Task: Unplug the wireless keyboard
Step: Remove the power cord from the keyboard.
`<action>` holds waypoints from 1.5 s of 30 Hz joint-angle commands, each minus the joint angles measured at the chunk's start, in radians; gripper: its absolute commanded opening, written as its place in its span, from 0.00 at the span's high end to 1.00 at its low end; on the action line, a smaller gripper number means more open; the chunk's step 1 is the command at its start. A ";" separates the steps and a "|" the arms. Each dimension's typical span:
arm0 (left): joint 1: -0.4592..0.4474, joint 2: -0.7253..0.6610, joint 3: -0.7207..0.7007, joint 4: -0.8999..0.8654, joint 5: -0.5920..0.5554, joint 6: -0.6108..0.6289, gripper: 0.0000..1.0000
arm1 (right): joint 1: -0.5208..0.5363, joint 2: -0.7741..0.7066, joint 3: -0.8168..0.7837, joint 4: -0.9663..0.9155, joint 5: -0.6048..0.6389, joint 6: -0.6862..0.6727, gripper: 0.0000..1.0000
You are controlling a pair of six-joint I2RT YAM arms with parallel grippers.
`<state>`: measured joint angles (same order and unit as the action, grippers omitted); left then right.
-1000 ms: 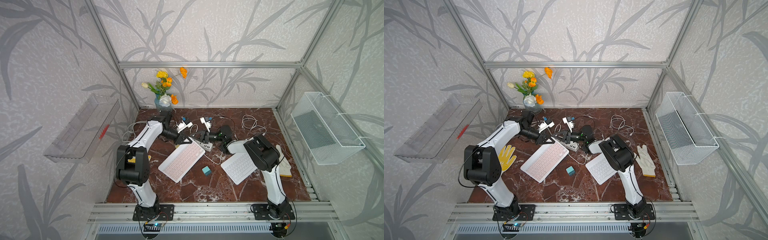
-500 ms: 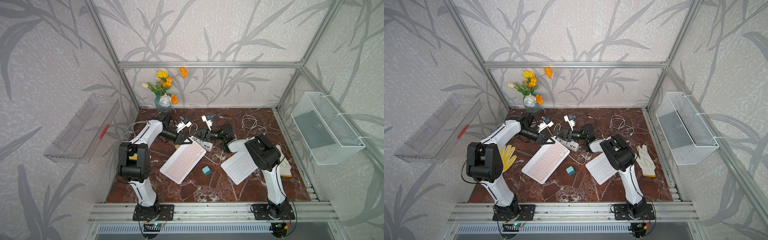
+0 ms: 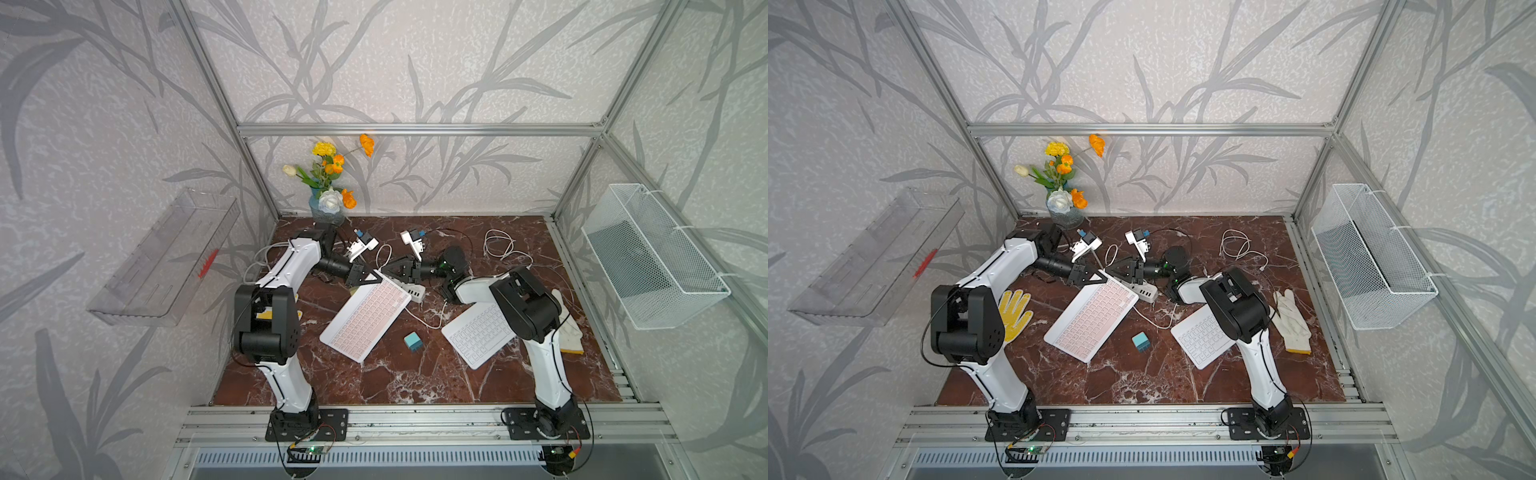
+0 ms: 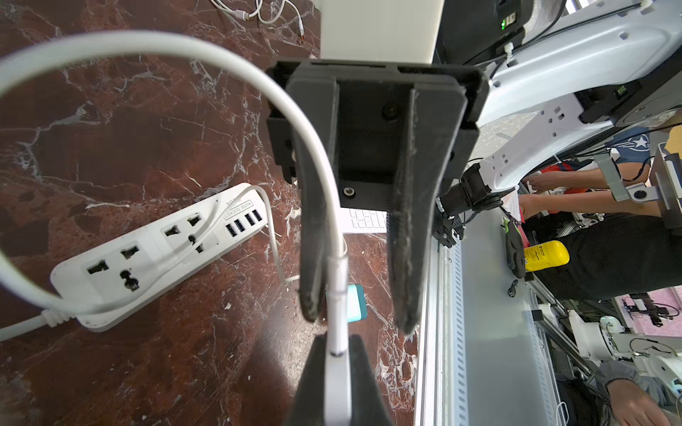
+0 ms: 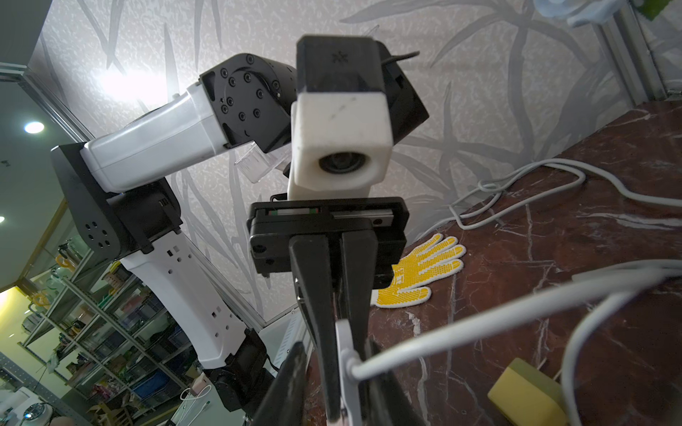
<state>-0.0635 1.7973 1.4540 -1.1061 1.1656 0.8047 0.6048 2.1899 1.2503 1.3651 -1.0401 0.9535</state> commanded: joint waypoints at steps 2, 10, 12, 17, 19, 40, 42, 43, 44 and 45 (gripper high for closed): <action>0.002 -0.015 0.037 -0.048 0.059 0.020 1.00 | 0.009 0.029 0.054 0.037 -0.022 0.022 0.75; 0.003 -0.017 0.042 -0.063 0.060 0.036 1.00 | 0.007 0.050 0.084 0.037 -0.036 0.057 0.98; 0.003 -0.019 0.044 -0.070 0.061 0.039 1.00 | 0.003 0.047 0.075 0.037 -0.022 0.052 1.00; 0.004 -0.021 0.038 -0.089 0.067 0.057 1.00 | -0.046 0.033 0.045 0.038 0.048 0.030 1.00; 0.006 -0.022 0.039 -0.090 0.067 0.056 1.00 | -0.060 0.027 0.046 0.037 0.049 0.027 1.00; 0.004 -0.027 0.013 -0.050 -0.027 -0.017 1.00 | -0.125 -0.002 0.126 0.038 0.102 0.077 1.00; 0.003 -0.023 0.018 -0.059 -0.031 -0.020 1.00 | -0.131 0.009 0.151 0.037 0.109 0.071 1.00; 0.002 -0.019 0.019 -0.064 -0.037 -0.021 1.00 | -0.136 0.016 0.161 0.037 0.103 0.073 1.00; 0.002 -0.015 0.020 -0.067 -0.040 -0.020 1.00 | -0.141 0.020 0.167 0.037 0.094 0.074 1.00; 0.002 -0.013 0.021 -0.071 -0.041 -0.020 1.00 | -0.146 0.024 0.165 0.037 0.090 0.073 1.00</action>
<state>-0.0639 1.7950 1.4723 -1.1130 1.1427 0.7921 0.4889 2.1952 1.3903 1.3643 -0.9806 1.0103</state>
